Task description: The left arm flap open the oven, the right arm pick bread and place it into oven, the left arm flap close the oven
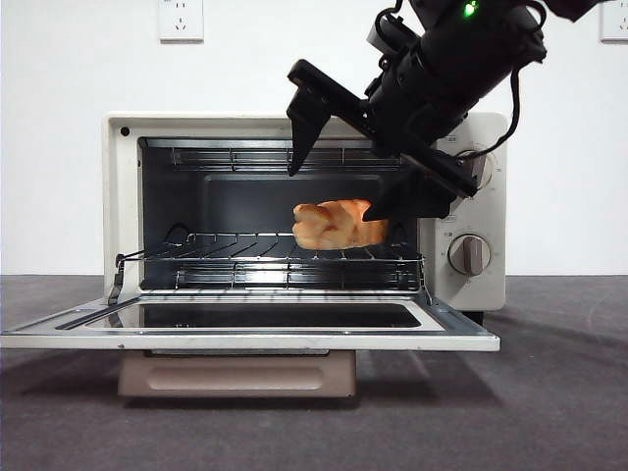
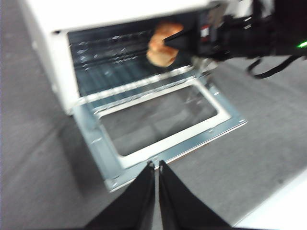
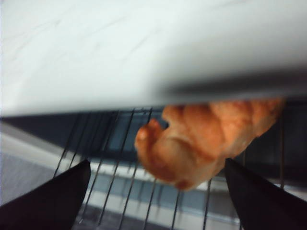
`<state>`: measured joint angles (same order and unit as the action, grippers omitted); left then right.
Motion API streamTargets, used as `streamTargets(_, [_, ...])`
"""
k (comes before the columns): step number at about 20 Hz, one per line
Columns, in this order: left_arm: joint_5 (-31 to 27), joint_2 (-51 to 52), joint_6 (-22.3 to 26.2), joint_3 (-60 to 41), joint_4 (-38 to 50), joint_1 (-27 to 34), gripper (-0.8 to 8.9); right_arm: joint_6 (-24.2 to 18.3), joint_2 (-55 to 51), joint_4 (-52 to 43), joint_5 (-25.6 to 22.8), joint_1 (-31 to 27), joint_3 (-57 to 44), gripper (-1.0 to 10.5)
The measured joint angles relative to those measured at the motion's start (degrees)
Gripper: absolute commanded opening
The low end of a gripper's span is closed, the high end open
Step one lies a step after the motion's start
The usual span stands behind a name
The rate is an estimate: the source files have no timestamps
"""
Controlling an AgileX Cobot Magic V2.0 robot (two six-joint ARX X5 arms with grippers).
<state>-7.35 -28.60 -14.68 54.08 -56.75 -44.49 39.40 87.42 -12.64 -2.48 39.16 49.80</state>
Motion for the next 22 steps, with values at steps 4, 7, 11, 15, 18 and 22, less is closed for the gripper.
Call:
streamTargets(4, [-1.64,-1.75,-2.84,0.00,-0.70,0.00,0.16,0.31,-5.22,5.33,0.96,1.90,0.00,4.5])
streamTargets(7, [-1.36,-6.14,-4.87,0.20,-1.36,0.02,0.16,-0.61,-12.87,13.68,1.25,4.13,0.04,4.5])
streamTargets(11, [3.19,-14.67,-5.22,4.37,-0.98,2.21,0.15,-7.08,-24.68,27.43,6.01,4.79,0.09,4.5])
streamTargets(15, [9.60,-22.99,-1.31,9.14,2.43,10.16,0.15,-12.70,-36.74,40.68,6.91,4.76,0.09,4.5])
streamTargets(18, [19.85,-30.42,2.12,9.31,3.50,19.15,0.15,-14.36,-45.20,46.88,6.93,4.76,0.09,4.5])
streamTargets(22, [25.81,-41.64,6.32,9.29,4.70,31.01,0.15,-15.61,-54.51,56.76,6.75,4.76,0.09,4.5])
